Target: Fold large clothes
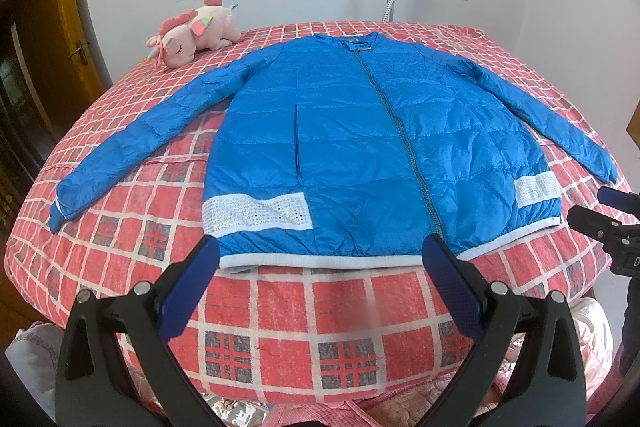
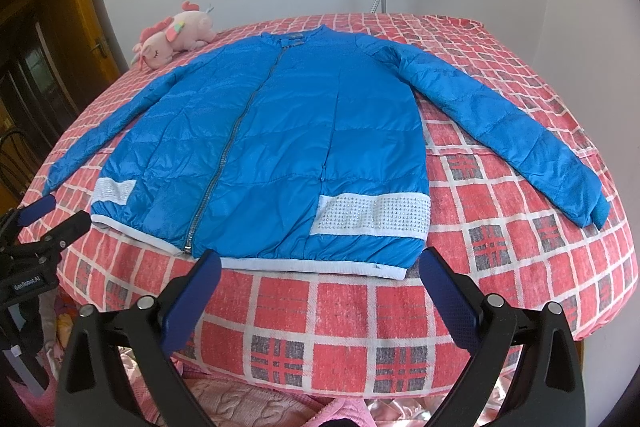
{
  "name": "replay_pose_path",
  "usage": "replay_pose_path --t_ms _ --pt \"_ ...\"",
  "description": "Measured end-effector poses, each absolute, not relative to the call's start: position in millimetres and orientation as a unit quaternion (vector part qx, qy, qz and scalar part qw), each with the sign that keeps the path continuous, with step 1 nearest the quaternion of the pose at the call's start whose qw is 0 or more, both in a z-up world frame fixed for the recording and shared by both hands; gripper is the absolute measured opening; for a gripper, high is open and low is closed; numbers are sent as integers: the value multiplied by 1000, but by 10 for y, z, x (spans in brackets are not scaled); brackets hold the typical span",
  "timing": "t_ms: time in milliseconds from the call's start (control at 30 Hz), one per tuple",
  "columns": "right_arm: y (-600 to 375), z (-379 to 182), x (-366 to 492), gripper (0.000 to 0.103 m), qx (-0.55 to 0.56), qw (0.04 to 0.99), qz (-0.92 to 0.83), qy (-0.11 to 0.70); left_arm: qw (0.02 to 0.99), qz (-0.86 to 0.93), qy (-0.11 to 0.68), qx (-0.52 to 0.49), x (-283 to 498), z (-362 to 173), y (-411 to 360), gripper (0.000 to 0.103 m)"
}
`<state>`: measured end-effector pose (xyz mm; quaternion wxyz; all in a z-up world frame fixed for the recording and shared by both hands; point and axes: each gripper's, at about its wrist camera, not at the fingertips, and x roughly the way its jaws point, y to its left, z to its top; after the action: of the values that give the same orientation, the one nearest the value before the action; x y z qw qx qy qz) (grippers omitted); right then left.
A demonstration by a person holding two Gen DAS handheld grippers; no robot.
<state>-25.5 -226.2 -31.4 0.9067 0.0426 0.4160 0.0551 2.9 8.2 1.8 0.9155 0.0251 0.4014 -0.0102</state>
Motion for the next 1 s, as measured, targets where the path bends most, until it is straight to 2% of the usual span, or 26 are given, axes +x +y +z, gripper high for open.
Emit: replay_pose_path --t_ms 700,1000 --pt "-2318 -275 -210 99 47 913 59 400 917 -8 397 36 111 69 97 100" --pt "-2849 -418 138 99 94 915 12 393 907 -45 415 51 713 -12 -78 100"
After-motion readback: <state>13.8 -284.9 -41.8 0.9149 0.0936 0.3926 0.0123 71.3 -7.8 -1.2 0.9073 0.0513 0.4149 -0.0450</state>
